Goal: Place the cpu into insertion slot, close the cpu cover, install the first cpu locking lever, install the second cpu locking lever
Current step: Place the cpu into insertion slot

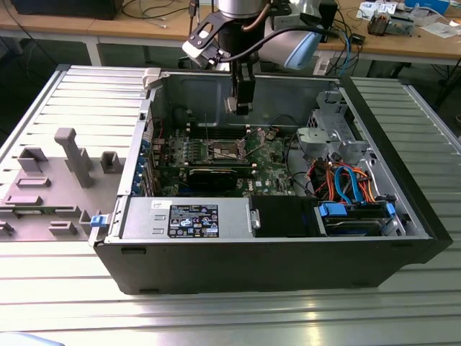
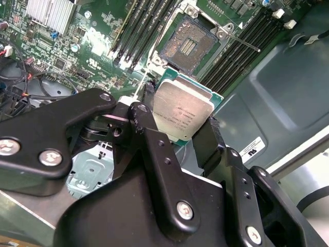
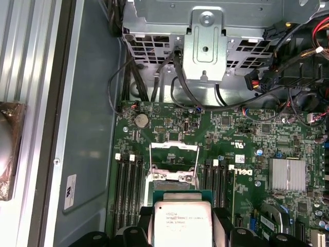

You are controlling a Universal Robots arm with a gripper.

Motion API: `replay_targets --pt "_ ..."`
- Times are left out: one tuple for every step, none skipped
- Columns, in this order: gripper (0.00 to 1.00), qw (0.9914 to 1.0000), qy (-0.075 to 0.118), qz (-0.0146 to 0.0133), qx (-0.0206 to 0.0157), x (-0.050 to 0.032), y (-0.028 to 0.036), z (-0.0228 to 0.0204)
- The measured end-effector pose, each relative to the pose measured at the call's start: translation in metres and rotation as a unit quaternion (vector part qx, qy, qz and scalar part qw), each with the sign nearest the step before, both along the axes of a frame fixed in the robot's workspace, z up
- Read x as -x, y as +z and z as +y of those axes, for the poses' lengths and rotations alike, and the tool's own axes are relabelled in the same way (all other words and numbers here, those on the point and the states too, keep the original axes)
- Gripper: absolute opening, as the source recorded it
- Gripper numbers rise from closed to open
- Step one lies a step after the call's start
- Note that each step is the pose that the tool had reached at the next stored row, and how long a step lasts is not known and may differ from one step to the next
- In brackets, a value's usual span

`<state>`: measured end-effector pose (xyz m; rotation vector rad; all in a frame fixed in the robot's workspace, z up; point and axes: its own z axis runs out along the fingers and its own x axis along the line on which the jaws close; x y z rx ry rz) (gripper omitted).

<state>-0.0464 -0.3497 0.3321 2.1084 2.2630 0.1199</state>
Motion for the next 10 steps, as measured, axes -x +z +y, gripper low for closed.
replay_targets --pt "0.55 1.00000 0.000 0.0000 0.0000 0.0000 -0.0002 0.0000" --pt "0.55 1.00000 0.000 0.0000 0.0000 0.0000 -0.0003 0.0000" --pt "0.55 1.00000 0.000 0.0000 0.0000 0.0000 -0.0007 0.0000" --pt "0.55 1.00000 0.000 0.0000 0.0000 0.0000 -0.0008 0.0000" --pt "0.55 1.00000 0.000 0.0000 0.0000 0.0000 -0.0012 0.0000" --pt "0.55 1.00000 0.000 0.0000 0.0000 0.0000 -0.0015 0.0000" --pt "0.55 1.00000 0.000 0.0000 0.0000 0.0000 -0.0016 0.0000" --pt "0.55 1.00000 0.000 0.0000 0.0000 0.0000 -0.0018 0.0000" --pt "0.55 1.00000 0.000 0.0000 0.0000 0.0000 -0.0021 0.0000" --pt "0.55 1.00000 0.000 0.0000 0.0000 0.0000 -0.0023 0.0000"
